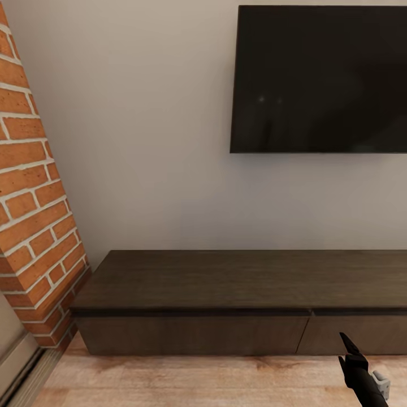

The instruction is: Place each of the two pumpkins and all three candles from the living room inside a cabinet in the living room (use any cabinet), then make sure every cabinet is closed, and position the cauldron so it is next to a table in the living room.

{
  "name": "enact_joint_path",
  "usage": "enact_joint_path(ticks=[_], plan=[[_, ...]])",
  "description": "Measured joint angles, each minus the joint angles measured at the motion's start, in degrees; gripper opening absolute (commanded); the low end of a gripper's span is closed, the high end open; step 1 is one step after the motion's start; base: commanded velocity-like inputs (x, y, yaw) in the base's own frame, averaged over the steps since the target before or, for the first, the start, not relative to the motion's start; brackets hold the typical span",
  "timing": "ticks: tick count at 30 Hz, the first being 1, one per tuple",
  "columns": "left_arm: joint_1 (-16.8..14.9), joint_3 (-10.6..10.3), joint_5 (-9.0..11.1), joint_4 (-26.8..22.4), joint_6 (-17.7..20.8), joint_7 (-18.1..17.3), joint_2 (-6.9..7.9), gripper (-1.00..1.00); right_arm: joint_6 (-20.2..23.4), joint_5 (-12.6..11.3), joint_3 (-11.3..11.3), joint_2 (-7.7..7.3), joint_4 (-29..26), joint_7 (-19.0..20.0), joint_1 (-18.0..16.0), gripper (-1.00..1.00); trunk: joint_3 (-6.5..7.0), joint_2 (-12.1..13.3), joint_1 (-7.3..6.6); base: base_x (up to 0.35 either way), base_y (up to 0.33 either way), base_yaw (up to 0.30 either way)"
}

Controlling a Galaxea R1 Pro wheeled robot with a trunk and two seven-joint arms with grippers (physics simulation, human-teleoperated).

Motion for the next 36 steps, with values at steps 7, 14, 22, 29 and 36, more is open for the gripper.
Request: enact_joint_path(ticks=[7,14,22,29,36], plan=[[0.00,0.01,0.03,0.00,-0.05,0.00,0.00,1.00,0.07,0.05,0.07,0.04,0.00,-0.02,0.00,1.00,0.00,0.00,0.00,0.002,0.112,0.000],[0.01,-0.02,0.01,-0.02,0.02,-0.01,0.00,1.00,0.08,0.11,0.09,0.08,0.01,-0.03,0.00,1.00,0.00,0.00,0.00,0.000,0.156,0.000],[0.00,-0.05,0.01,-0.01,0.00,0.00,0.00,1.00,0.10,0.15,0.09,0.08,0.00,-0.03,0.00,1.00,0.00,0.00,0.00,0.000,0.149,0.000],[0.00,-0.06,0.02,-0.01,-0.04,0.00,0.00,1.00,0.08,0.22,0.18,0.15,0.00,-0.03,0.00,1.00,0.00,0.00,-0.01,0.054,0.094,0.000],[0.00,-0.06,0.02,0.02,-0.02,0.00,0.00,1.00,0.11,0.26,0.25,0.17,0.00,-0.03,0.00,1.00,0.00,0.00,0.00,0.075,0.087,0.000]])
